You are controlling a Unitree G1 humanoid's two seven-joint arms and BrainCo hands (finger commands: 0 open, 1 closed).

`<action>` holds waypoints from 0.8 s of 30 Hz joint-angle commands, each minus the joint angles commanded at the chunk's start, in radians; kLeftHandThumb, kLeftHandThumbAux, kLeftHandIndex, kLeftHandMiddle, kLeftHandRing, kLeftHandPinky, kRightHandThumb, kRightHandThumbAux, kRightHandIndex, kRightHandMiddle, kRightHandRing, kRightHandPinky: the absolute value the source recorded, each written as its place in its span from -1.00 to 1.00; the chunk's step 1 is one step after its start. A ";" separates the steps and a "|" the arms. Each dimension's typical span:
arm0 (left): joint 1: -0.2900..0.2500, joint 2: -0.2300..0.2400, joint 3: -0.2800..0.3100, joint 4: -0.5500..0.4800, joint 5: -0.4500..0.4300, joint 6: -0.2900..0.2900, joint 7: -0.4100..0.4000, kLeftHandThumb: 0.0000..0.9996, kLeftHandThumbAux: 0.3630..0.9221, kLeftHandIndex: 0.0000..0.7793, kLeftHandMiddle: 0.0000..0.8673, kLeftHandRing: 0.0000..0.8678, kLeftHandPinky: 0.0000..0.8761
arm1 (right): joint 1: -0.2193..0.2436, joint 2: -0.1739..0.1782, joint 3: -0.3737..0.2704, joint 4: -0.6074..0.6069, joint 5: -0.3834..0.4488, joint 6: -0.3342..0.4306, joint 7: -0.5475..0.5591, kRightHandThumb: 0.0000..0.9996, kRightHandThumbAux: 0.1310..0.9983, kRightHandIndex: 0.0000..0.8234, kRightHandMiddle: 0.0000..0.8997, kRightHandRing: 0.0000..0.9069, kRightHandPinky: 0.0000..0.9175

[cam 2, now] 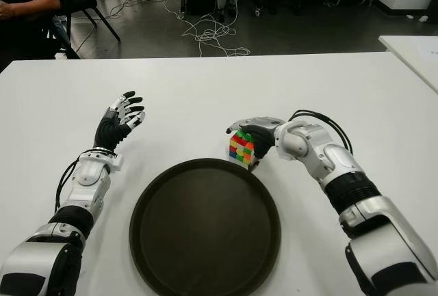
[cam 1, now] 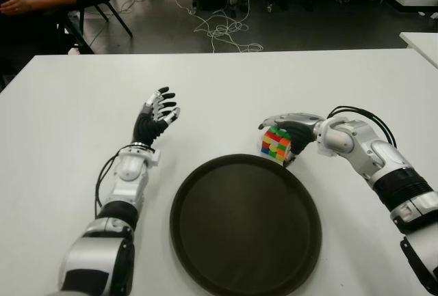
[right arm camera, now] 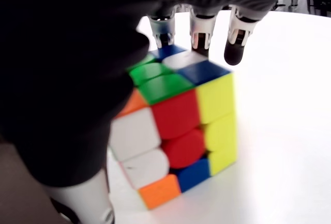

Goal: Pick up the Rubik's Cube and put it in the plate

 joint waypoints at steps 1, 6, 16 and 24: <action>0.000 0.000 0.000 0.000 0.000 -0.001 0.000 -0.50 0.22 -0.61 -0.51 -0.50 -0.51 | 0.001 0.002 0.002 0.001 -0.004 -0.001 -0.005 -1.00 0.71 -0.70 -0.74 -0.76 -0.80; 0.000 -0.001 0.001 0.001 -0.001 -0.004 -0.001 -0.48 0.29 -0.61 -0.50 -0.50 -0.55 | 0.004 0.007 0.009 -0.001 -0.023 0.000 -0.028 -1.00 0.67 -0.67 -0.70 -0.73 -0.81; -0.001 -0.001 0.003 0.004 -0.003 -0.004 -0.003 -0.49 0.26 -0.62 -0.50 -0.50 -0.56 | 0.006 0.007 0.021 -0.014 -0.044 0.024 -0.037 -1.00 0.62 -0.66 -0.67 -0.71 -0.79; 0.002 -0.001 0.003 -0.001 -0.003 -0.006 -0.002 -0.49 0.29 -0.61 -0.47 -0.48 -0.53 | 0.012 0.010 0.023 -0.022 -0.043 0.035 -0.046 -1.00 0.62 -0.65 -0.69 -0.72 -0.80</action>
